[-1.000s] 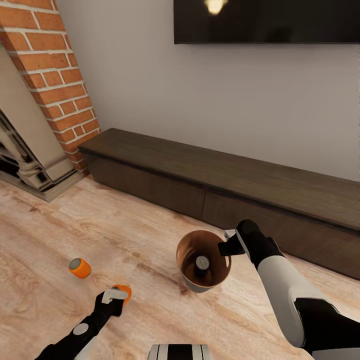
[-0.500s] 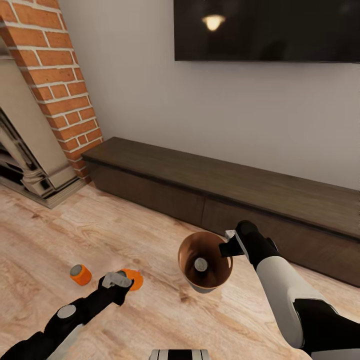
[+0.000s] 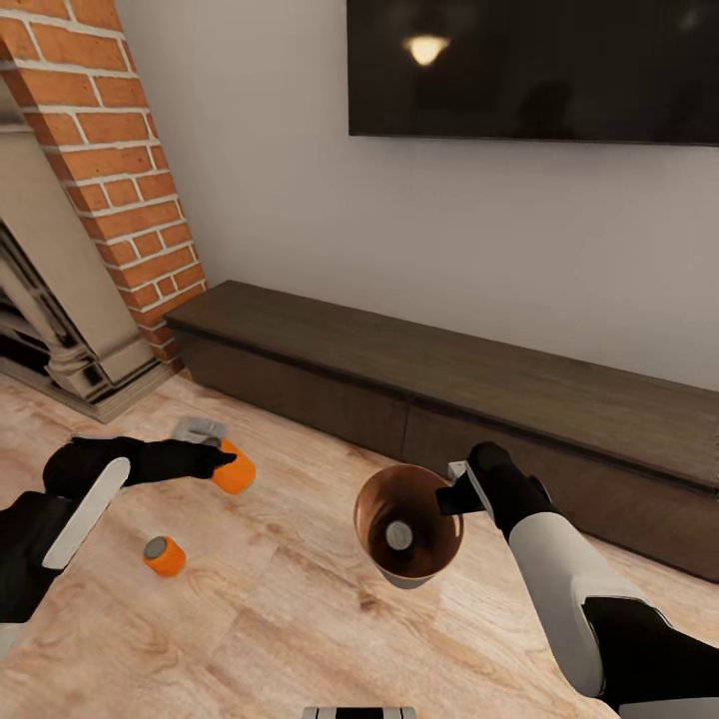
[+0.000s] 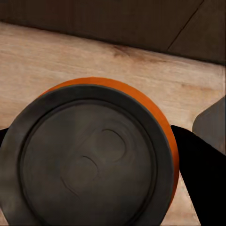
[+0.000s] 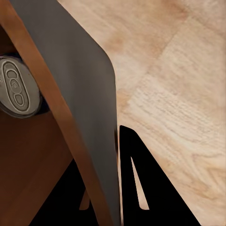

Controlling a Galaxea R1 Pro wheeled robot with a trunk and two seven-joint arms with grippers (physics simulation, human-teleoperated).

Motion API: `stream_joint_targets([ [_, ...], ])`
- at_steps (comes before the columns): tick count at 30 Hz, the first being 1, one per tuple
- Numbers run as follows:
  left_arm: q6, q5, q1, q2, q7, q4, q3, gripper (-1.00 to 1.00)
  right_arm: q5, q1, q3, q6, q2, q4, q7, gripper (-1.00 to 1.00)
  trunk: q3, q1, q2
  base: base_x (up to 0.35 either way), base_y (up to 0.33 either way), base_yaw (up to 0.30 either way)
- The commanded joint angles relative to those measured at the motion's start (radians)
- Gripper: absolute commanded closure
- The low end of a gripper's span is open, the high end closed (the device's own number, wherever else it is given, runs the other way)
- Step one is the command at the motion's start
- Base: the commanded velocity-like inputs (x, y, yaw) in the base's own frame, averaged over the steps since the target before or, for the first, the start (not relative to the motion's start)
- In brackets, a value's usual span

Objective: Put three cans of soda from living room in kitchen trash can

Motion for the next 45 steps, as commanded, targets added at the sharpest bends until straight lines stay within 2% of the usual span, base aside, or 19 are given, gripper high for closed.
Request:
stream_joint_targets([
  [1,0.003,0.002,-0.068,0.000,-0.038,0.017,0.001,1.00,-0.019,0.000,-0.001,0.002,0.002,0.000,0.005,1.00,0.003,-0.004,0.007,0.000,0.000,0.000],
  [2,0.003,0.020,-0.129,0.000,-0.078,0.035,0.001,1.00,-0.020,0.000,0.000,0.002,0.007,0.000,0.005,1.00,0.006,-0.008,0.014,0.000,0.000,0.000],
  [4,0.003,0.055,-0.181,0.001,-0.112,0.059,0.001,1.00,-0.019,0.000,0.002,0.002,0.016,0.000,0.005,1.00,0.013,-0.015,0.028,0.000,0.000,0.000],
  [5,0.003,0.122,-0.252,0.002,-0.141,0.110,-0.002,1.00,-0.019,0.000,0.009,0.002,0.029,0.000,0.003,1.00,0.016,-0.019,0.035,0.000,0.000,0.000],
  [6,0.003,0.142,-0.275,0.002,-0.148,0.128,-0.006,1.00,-0.019,0.000,0.013,0.002,0.032,0.000,0.002,1.00,0.019,-0.023,0.042,0.000,0.000,0.000],
  [8,0.003,0.185,-0.343,0.000,-0.160,0.189,-0.049,1.00,-0.019,0.000,0.023,0.002,0.042,0.000,0.000,1.00,0.025,-0.031,0.056,0.000,0.000,0.000],
  [10,0.003,0.225,-0.474,-0.001,-0.171,0.319,-0.192,1.00,-0.019,-0.001,0.031,0.002,0.050,0.000,-0.001,1.00,0.031,-0.038,0.070,0.000,0.000,0.000],
  [12,0.003,0.243,-0.520,-0.002,-0.176,0.375,-0.256,1.00,-0.019,-0.001,0.032,0.002,0.051,0.000,-0.001,1.00,0.038,-0.046,0.084,0.000,0.000,0.000],
  [13,0.003,0.286,-0.570,-0.011,-0.191,0.437,-0.337,1.00,-0.020,-0.002,0.032,0.002,0.051,0.001,-0.001,1.00,0.041,-0.050,0.091,0.000,0.000,0.000],
  [15,0.003,0.317,-0.589,-0.024,-0.200,0.460,-0.380,1.00,-0.020,-0.002,0.032,0.002,0.052,0.001,-0.001,1.00,0.044,-0.054,0.098,0.000,0.000,0.000],
  [16,0.003,0.338,-0.601,-0.044,-0.206,0.475,-0.418,1.00,-0.020,-0.003,0.032,0.002,0.052,0.002,-0.001,1.00,0.044,-0.054,0.098,0.000,0.000,0.000],
  [19,0.003,0.360,-0.613,-0.104,-0.212,0.491,-0.504,1.00,-0.021,-0.004,0.032,0.002,0.051,0.003,0.000,1.00,0.044,-0.054,0.098,0.000,0.000,0.000],
  [21,0.003,0.366,-0.618,-0.181,-0.212,0.504,-0.612,1.00,-0.021,-0.006,0.030,0.002,0.050,0.012,0.000,1.00,0.044,-0.054,0.098,0.000,0.000,0.000],
  [23,0.003,0.368,-0.620,-0.240,-0.211,0.512,-0.687,1.00,-0.022,-0.008,0.029,0.002,0.048,0.020,0.000,1.00,0.044,-0.054,0.098,0.000,0.000,0.000],
  [27,0.003,0.365,-0.621,-0.274,-0.207,0.515,-0.726,1.00,-0.023,-0.011,0.028,0.002,0.045,0.025,0.001,1.00,0.044,-0.054,0.098,0.000,0.000,0.000],
  [33,0.003,0.361,-0.615,-0.298,-0.200,0.514,-0.741,1.00,-0.024,-0.012,0.026,0.002,0.047,0.026,0.004,1.00,0.044,-0.054,0.098,0.000,0.000,0.000],
  [35,0.003,0.360,-0.611,-0.330,-0.139,0.515,-0.761,1.00,-0.027,-0.020,0.026,0.002,0.050,0.025,0.007,1.00,0.044,-0.054,0.098,0.000,0.000,0.000],
  [41,0.003,0.360,-0.590,-0.396,-0.054,0.518,-0.807,1.00,-0.028,-0.041,0.027,0.002,0.052,0.025,0.009,1.00,0.044,-0.054,0.098,0.000,0.000,0.000],
  [45,0.003,0.360,-0.563,-0.420,-0.016,0.519,-0.844,1.00,-0.029,-0.048,0.027,0.002,0.054,0.024,0.009,1.00,0.044,-0.054,0.098,0.000,0.000,0.000],
])
